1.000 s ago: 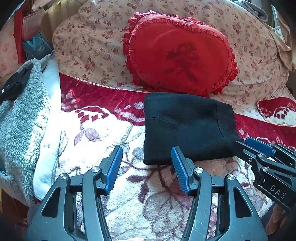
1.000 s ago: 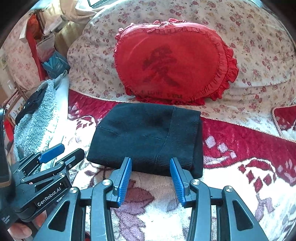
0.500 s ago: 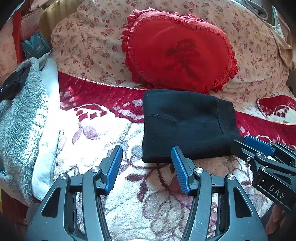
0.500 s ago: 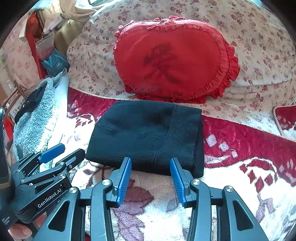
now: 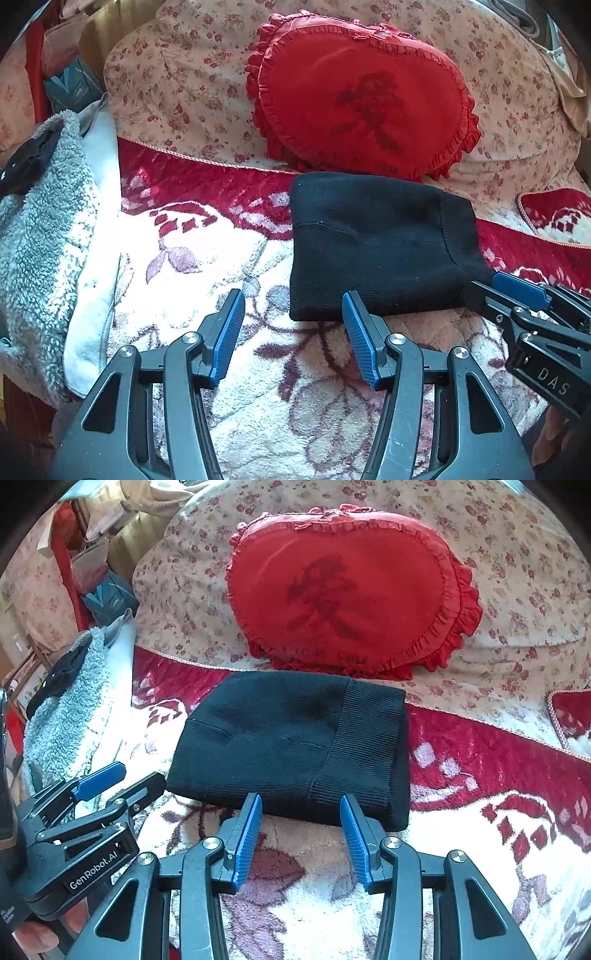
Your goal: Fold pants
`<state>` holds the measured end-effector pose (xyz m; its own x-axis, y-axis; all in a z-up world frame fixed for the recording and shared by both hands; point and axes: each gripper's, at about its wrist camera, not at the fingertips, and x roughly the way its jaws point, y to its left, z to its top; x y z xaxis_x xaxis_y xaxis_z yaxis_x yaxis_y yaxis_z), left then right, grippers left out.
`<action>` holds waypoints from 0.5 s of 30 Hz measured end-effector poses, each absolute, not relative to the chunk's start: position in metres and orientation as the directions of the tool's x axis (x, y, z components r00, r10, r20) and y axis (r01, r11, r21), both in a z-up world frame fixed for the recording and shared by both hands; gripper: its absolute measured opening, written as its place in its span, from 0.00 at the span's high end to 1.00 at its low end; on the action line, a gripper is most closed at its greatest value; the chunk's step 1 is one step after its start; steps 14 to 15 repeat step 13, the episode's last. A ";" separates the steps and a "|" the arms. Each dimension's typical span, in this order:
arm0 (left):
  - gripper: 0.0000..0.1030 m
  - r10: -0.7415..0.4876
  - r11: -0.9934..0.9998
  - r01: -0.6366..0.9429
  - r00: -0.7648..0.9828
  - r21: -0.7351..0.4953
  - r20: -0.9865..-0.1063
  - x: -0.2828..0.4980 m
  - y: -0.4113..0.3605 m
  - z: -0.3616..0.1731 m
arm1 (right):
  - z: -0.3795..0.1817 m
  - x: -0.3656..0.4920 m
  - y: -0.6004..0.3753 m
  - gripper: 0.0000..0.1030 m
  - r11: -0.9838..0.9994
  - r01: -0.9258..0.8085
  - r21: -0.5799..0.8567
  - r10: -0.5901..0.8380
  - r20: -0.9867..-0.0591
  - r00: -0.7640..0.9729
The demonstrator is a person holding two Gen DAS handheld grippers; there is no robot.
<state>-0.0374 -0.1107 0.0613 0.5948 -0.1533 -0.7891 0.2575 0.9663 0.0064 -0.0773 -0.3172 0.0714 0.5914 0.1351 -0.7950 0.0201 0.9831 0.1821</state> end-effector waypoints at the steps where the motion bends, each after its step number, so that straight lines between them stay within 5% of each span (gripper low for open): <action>1: 0.47 -0.154 0.966 0.257 0.601 0.007 -0.784 -0.038 -0.110 0.061 | 0.071 -0.078 -0.319 0.59 0.983 0.025 0.181 0.132 -0.795 0.592; 15: 0.47 -0.190 0.961 0.276 0.596 -0.024 -0.780 -0.031 -0.103 0.052 | 0.057 -0.079 -0.374 0.59 0.981 0.144 0.132 0.018 -0.796 0.606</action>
